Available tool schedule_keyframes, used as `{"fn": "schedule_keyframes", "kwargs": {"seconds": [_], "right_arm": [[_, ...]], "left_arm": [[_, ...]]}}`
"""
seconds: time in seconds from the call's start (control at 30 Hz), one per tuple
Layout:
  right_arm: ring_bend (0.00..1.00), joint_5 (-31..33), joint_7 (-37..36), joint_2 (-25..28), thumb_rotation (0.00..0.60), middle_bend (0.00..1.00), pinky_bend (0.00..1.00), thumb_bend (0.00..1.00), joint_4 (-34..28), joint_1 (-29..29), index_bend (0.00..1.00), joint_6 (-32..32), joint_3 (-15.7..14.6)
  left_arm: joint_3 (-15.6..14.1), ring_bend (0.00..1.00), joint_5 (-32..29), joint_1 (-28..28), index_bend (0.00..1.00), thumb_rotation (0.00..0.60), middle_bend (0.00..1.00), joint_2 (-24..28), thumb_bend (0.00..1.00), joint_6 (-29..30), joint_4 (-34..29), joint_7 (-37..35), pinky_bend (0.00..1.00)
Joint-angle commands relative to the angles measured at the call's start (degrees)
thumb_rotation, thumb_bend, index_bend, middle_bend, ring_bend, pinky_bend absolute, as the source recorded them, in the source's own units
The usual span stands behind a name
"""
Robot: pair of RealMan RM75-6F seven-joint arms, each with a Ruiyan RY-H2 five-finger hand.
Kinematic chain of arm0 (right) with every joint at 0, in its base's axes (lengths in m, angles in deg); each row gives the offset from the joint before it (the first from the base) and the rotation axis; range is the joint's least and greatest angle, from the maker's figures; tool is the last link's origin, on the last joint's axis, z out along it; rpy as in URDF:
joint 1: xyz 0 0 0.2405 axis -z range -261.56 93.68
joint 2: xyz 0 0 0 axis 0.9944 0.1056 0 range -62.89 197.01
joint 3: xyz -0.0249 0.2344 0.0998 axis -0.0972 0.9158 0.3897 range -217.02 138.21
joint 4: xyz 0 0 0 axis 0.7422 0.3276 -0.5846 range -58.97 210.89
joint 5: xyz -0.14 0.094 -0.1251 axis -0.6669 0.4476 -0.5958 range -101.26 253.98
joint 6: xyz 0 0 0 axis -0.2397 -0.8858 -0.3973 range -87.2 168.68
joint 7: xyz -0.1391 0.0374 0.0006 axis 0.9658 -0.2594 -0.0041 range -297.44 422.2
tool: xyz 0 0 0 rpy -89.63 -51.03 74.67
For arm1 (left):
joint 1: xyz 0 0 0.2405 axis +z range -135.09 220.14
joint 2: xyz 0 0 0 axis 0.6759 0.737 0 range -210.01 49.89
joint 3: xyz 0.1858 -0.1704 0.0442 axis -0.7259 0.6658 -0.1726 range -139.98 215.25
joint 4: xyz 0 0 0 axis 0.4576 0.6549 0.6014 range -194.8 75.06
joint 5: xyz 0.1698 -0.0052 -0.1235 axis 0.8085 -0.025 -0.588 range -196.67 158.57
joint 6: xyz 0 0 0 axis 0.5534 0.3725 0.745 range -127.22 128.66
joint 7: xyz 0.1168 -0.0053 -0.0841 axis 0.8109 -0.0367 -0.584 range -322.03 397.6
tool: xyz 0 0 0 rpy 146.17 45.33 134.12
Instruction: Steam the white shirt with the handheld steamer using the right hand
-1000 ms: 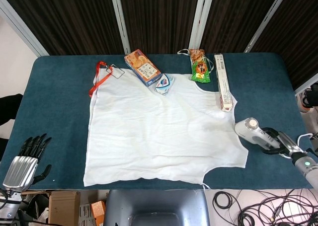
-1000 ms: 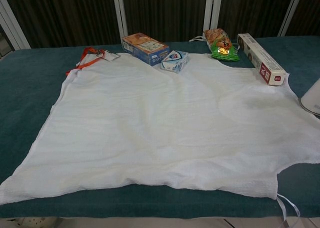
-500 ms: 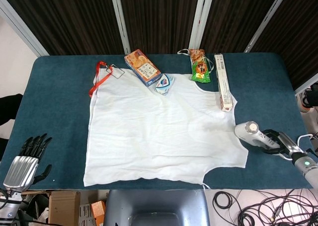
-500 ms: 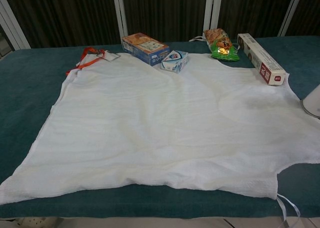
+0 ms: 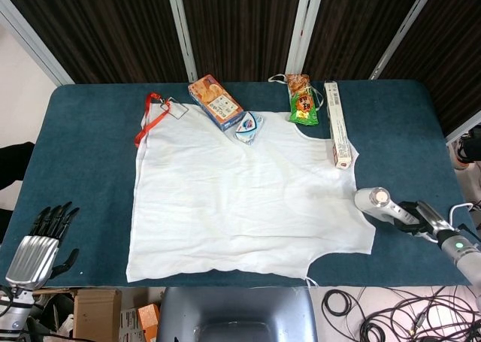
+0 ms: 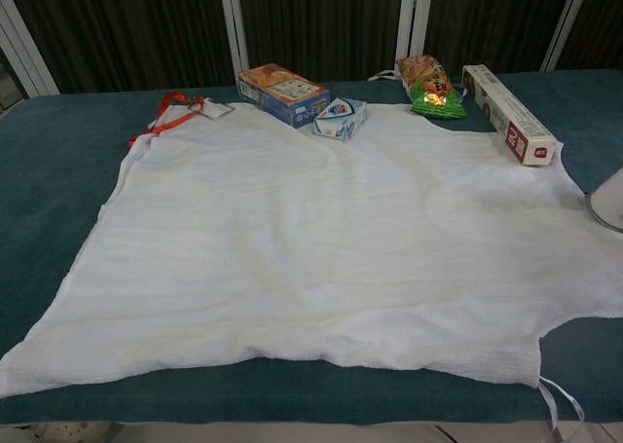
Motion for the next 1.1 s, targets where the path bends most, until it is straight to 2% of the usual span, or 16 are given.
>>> {"fn": "schedule_keyframes", "kwargs": {"seconds": [0.03, 0.17, 0.23, 0.3, 0.4, 0.63, 0.83, 1.1], "right_arm": [[0.68, 1.0, 0.8, -0.7, 0.600, 0.66, 0.81, 0.49, 0.6, 0.0, 0.70, 0.0, 0.5], [0.79, 2.0, 1.4, -1.3, 0.600, 0.78, 0.90, 0.54, 1.0, 0.3, 0.85, -0.5, 1.1], [0.87, 2.6, 2.1, -1.9, 0.600, 0.87, 0.97, 0.57, 1.3, 0.5, 0.95, -1.1, 1.6], [0.94, 3.9, 3.9, -2.7, 0.600, 0.95, 1.00, 0.61, 1.8, 1.1, 1.00, -3.3, 3.0], [0.99, 5.2, 6.5, -2.4, 0.600, 0.99, 1.00, 0.67, 0.8, 2.1, 1.00, -6.0, 4.3], [1.00, 6.6, 11.0, 1.9, 0.600, 1.00, 1.00, 0.76, -6.5, 0.3, 1.00, -7.0, 7.4], [1.00, 11.7, 20.2, 2.0, 0.600, 1.00, 1.00, 0.76, -11.8, -6.9, 1.00, 1.4, 11.4], [1.00, 23.3, 35.3, -5.1, 0.600, 1.00, 1.00, 0.77, -11.9, -15.4, 1.00, 8.9, 14.5]], "left_arm": [[0.0, 0.01, 0.0, 0.1, 0.00, 0.600, 0.00, 0.0, 0.37, 0.1, 0.0, 0.0, 0.04], [0.0, 0.01, 0.0, 0.1, 0.00, 0.600, 0.00, 0.1, 0.37, 0.2, 0.0, -0.1, 0.04], [0.0, 0.01, 0.0, 0.1, 0.00, 0.600, 0.00, 0.1, 0.37, 0.2, 0.0, 0.0, 0.04], [0.0, 0.01, -0.2, 0.2, 0.00, 0.600, 0.00, 0.2, 0.37, 0.3, 0.0, -0.1, 0.04], [0.1, 0.01, -0.1, 0.3, 0.00, 0.600, 0.00, 0.3, 0.37, 0.5, -0.1, -0.2, 0.04], [0.1, 0.01, -0.4, 0.1, 0.00, 0.600, 0.00, 0.2, 0.37, 0.0, 0.0, -0.2, 0.04], [0.2, 0.01, -0.4, -0.1, 0.00, 0.600, 0.00, -0.1, 0.37, -0.3, 0.0, 0.4, 0.04], [0.6, 0.01, -1.2, -0.3, 0.00, 0.600, 0.00, -0.1, 0.37, -0.6, 0.2, 0.1, 0.04]]}}
